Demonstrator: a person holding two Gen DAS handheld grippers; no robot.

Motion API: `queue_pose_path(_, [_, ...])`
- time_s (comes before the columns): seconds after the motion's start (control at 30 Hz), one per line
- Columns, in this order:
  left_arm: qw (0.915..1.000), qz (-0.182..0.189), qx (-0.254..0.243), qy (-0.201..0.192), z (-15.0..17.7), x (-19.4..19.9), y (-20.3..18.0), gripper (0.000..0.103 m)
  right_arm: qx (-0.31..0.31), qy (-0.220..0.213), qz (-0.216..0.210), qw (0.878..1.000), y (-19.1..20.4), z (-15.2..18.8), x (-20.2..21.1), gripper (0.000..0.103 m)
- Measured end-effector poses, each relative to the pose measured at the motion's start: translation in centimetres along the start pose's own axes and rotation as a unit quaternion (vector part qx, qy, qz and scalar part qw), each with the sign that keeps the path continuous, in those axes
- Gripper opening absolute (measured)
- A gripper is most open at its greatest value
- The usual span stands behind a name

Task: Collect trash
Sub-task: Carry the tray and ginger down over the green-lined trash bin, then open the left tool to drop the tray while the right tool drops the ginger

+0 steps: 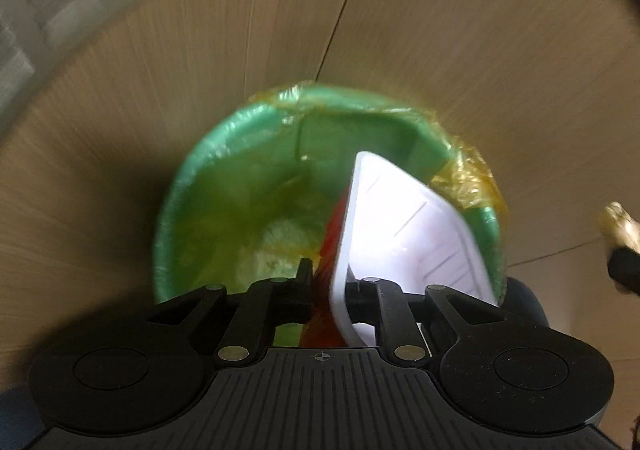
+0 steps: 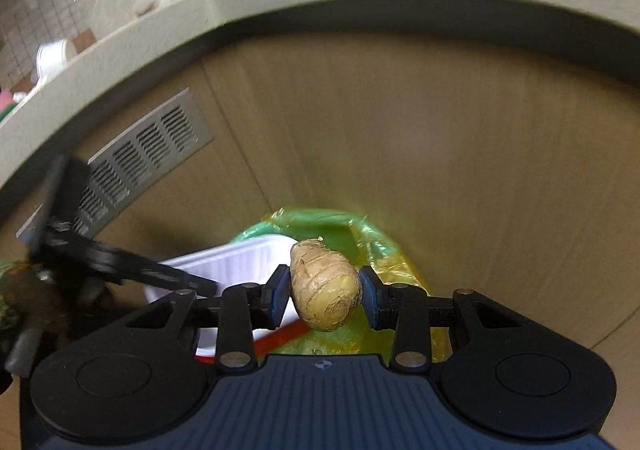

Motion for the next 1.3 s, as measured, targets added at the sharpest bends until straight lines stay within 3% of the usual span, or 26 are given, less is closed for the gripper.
queue_pose_path(0.23, [1.0000,-0.003,0.006,-0.002,-0.4,-2.8,0.6,0.031,0.023,0.014,0.005,1.000,0.6,-0.5,-2.4,0.037])
queue_pose_path(0.37, [0.9993,0.024,0.028,0.005,-0.7,-5.1,0.8,0.030,0.022,0.023,0.018,0.999,0.3,-0.3,-3.8,0.037])
queue_pose_path(0.5, [0.9985,0.019,0.032,0.040,-1.2,-8.8,0.6,0.030,0.019,0.040,0.023,0.999,-0.1,0.2,-5.6,0.037])
queue_pose_path(0.53, [0.9984,0.026,0.035,0.034,-1.5,-9.6,0.4,0.030,0.020,0.044,0.023,0.999,-0.2,0.5,-5.9,0.037])
queue_pose_path(0.63, [0.9935,0.092,0.066,-0.003,-3.0,-10.5,-0.1,0.030,0.023,0.052,0.024,0.998,0.2,0.8,-7.0,0.037])
queue_pose_path(0.8, [0.9996,0.023,-0.005,-0.012,-3.7,-7.7,-0.3,0.030,0.041,0.052,0.033,0.997,0.7,0.6,-7.1,0.037])
queue_pose_path(1.0, [0.9969,0.057,-0.036,-0.041,-2.5,-2.0,1.9,0.030,0.024,0.103,0.024,0.994,0.1,0.7,-10.5,0.037])
queue_pose_path(1.1, [0.9935,0.096,-0.018,-0.060,-2.5,0.0,2.9,0.030,0.016,0.146,0.006,0.989,1.1,0.6,-13.8,0.037])
queue_pose_path(1.3, [0.9920,0.088,-0.001,-0.091,-2.3,1.4,4.5,0.030,0.005,0.258,-0.010,0.966,2.8,2.2,-22.8,0.036])
Point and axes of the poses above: each gripper's, at about its wrist camera, not at the fingertips, and x roughly against the way its jaws point, y to its left, z to its underside, the point moved 3 cm from there along -x, roughly the way its jaws point, and after that the axes turned 5 degrees about y, right-handed, at the moved point
